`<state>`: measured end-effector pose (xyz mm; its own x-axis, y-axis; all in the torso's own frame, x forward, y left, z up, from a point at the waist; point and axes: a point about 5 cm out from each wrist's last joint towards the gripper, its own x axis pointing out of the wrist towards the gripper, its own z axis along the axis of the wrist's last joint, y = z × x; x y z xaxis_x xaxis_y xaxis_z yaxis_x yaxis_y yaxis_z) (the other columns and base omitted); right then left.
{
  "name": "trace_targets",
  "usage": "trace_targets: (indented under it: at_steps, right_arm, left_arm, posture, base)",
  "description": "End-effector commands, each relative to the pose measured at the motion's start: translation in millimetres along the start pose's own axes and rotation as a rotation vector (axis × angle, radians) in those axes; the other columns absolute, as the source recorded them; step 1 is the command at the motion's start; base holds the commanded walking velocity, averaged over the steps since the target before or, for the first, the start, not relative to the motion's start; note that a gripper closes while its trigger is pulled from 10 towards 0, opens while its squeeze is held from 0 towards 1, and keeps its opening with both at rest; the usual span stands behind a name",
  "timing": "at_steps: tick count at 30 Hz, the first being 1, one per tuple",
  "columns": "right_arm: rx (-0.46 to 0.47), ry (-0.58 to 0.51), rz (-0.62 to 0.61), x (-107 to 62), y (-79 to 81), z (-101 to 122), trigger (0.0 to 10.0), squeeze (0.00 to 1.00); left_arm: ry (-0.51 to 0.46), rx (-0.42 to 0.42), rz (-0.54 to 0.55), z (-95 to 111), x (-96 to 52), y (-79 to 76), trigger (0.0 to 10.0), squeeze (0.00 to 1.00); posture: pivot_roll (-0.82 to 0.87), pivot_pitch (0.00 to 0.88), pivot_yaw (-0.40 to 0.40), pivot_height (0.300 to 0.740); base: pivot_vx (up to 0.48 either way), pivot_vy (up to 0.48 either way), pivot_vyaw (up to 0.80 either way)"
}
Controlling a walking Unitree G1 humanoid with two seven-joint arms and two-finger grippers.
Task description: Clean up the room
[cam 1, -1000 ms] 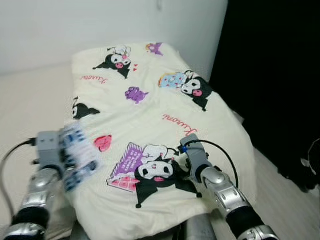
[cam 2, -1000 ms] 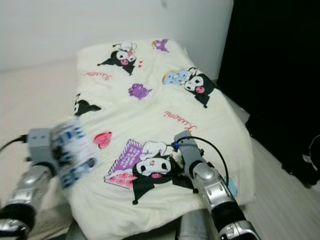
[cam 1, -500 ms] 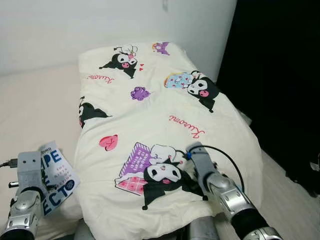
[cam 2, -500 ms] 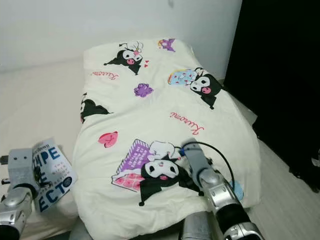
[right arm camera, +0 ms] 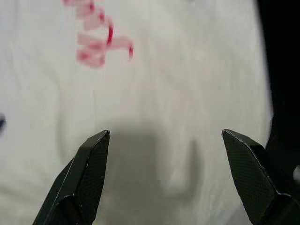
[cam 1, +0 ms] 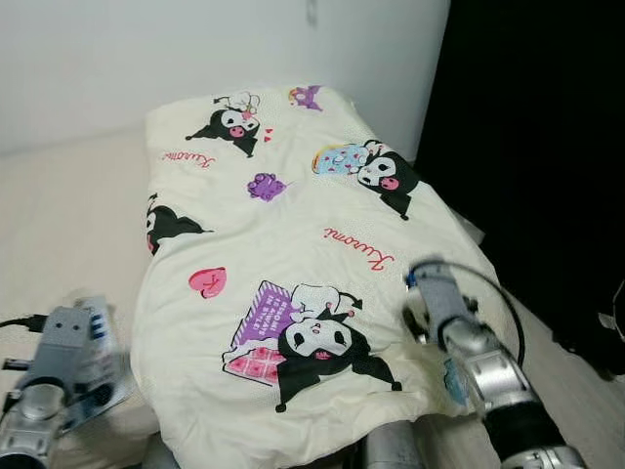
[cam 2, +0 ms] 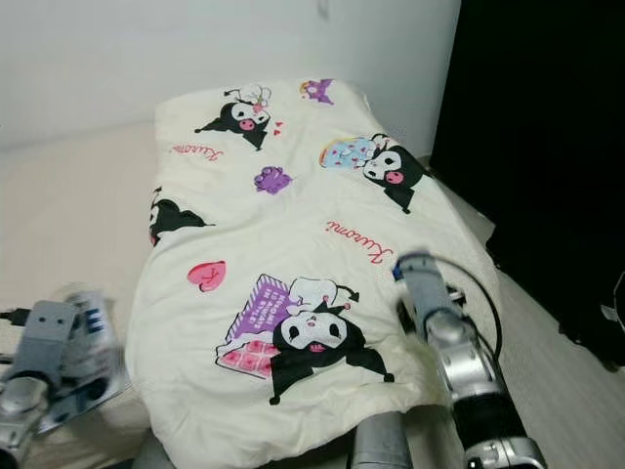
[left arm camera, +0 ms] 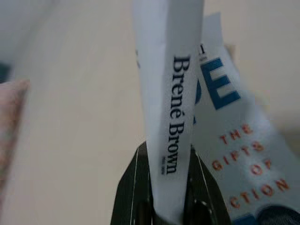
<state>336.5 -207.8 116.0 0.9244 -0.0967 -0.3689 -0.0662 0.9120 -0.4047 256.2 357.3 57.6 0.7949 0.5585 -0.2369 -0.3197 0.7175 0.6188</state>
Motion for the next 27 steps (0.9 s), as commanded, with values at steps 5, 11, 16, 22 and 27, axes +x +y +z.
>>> trace_targets:
  at_steps: [5, 11, 16, 22, 27]
  right_arm:
    - [0.123, -0.126, 0.037, -1.7, -1.5, 24.9, 10.0, 0.00]
    - [0.240, -0.268, 0.103, -2.7, 0.7, 52.5, 10.0, 0.00]
    - [0.239, -0.256, 0.122, 0.1, 7.3, 51.2, 10.0, 0.00]
    - [0.245, -0.246, 0.133, 3.9, 15.0, 47.6, 10.0, 0.00]
    - [0.257, -0.248, 0.141, 4.8, 19.4, 45.3, 10.0, 0.00]
  left_arm:
    - [-0.053, 0.123, 0.112, 8.9, 5.8, 33.0, 10.0, 0.00]
    - [-0.239, -0.423, 0.183, 61.2, 13.0, 48.3, 10.0, 0.00]
    - [-0.286, -0.815, -0.006, 88.7, 17.5, 22.4, 10.0, 0.00]
    - [-0.201, -0.819, -0.155, 94.4, 13.8, -26.7, 10.0, 0.00]
    - [-0.149, -0.794, -0.235, 84.0, 7.3, -54.1, 10.0, 0.00]
  posture:
    - [-0.10, 0.096, 0.010, 0.555]
    - [-0.09, 0.074, -0.022, 0.584]
    - [-0.08, 0.062, -0.030, 0.604]
    - [-0.08, 0.046, -0.022, 0.623]
    - [-0.09, 0.042, -0.015, 0.638]
  base:
    - [0.000, 0.000, 0.00]
    - [0.000, 0.000, 0.00]
    - [0.000, 0.000, 0.00]
    - [-0.271, 0.000, 0.00]
    - [-0.192, 0.000, 0.00]
